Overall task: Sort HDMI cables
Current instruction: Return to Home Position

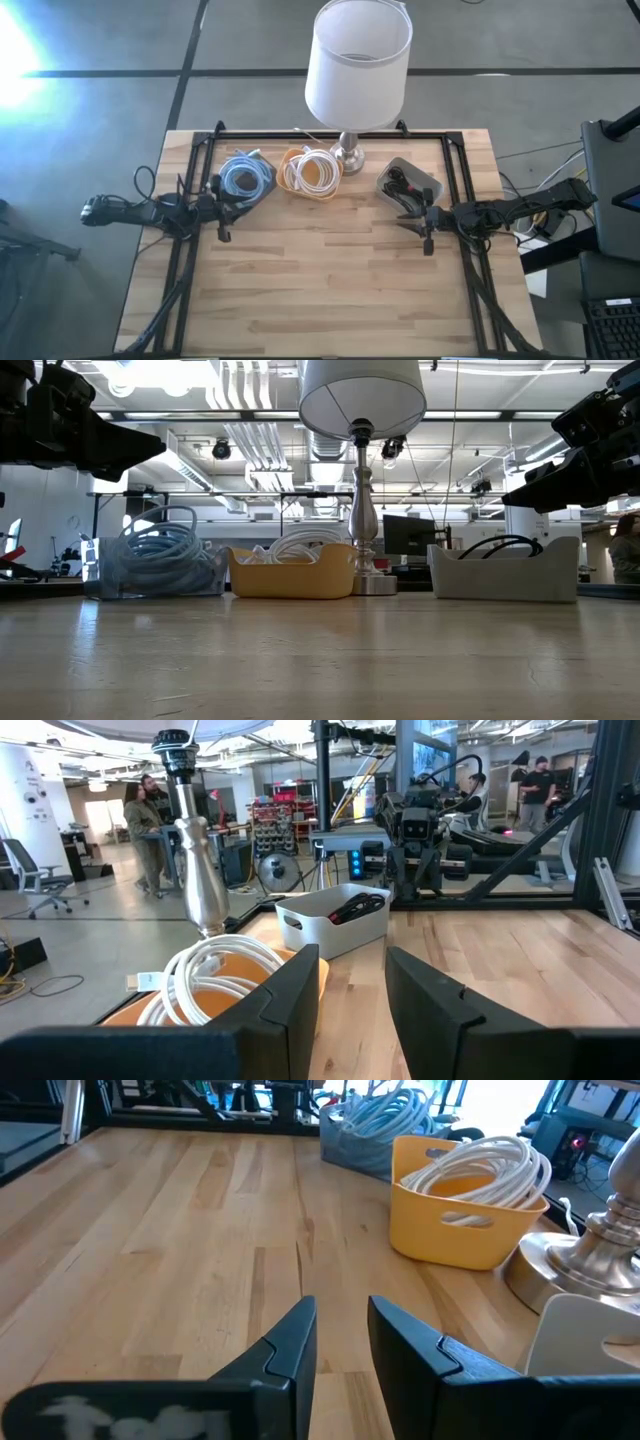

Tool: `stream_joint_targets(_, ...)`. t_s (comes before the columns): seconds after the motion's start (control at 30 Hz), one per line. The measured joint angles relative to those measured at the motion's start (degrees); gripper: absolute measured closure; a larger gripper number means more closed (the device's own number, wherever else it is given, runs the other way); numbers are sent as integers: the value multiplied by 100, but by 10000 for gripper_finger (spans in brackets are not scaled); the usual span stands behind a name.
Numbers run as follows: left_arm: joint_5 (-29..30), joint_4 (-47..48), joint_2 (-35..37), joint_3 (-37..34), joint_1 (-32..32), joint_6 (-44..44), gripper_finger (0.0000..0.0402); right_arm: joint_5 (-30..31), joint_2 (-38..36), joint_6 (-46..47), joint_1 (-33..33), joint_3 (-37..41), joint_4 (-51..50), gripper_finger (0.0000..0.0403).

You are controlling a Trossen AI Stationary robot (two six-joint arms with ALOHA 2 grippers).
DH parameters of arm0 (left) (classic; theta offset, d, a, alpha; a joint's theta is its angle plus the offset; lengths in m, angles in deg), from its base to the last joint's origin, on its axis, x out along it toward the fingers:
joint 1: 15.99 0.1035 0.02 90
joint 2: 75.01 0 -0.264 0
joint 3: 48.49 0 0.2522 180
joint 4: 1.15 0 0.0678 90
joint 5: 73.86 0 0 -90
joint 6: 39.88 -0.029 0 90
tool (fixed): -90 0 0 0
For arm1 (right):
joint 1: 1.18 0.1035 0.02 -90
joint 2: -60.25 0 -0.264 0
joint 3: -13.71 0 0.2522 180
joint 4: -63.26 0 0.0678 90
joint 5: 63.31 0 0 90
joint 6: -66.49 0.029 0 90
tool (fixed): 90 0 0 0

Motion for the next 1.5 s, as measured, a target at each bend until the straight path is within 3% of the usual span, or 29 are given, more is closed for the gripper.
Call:
stream_joint_targets(0.47, -1, -2, -1, 0, 0, 0, 280, 2, 0, -6, 0, 0, 0, 335)
stream_joint_targets(1.1, -1, -2, -1, 0, 1, 0, 280, 4, 0, -2, 0, 0, 0, 312)
stream_joint_targets(1.5, -1, -2, 0, 0, 1, 0, 280, 4, 0, -6, 0, 0, 0, 331)
